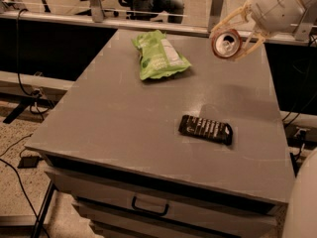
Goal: Place coke can upright
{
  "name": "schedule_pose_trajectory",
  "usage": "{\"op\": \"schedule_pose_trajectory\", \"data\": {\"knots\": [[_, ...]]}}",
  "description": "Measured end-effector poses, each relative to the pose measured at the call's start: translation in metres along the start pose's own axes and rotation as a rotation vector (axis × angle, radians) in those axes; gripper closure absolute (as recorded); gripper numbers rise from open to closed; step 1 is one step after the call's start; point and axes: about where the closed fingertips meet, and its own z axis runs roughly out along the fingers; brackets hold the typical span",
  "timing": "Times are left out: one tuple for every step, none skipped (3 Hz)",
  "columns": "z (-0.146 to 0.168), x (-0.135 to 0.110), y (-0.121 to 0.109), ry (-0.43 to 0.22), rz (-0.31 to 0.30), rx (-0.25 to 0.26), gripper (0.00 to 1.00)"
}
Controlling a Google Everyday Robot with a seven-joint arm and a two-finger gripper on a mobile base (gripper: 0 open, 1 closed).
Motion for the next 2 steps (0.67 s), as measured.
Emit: {"op": "schedule_pose_trajectory", "data": {"knots": [[0.0023,-0.0198,-0.0503,0.048,-0.008,0.001,1.0],[0.0063,-0.0116,-0.0537,0.059,0.014,0.022,1.0]]}}
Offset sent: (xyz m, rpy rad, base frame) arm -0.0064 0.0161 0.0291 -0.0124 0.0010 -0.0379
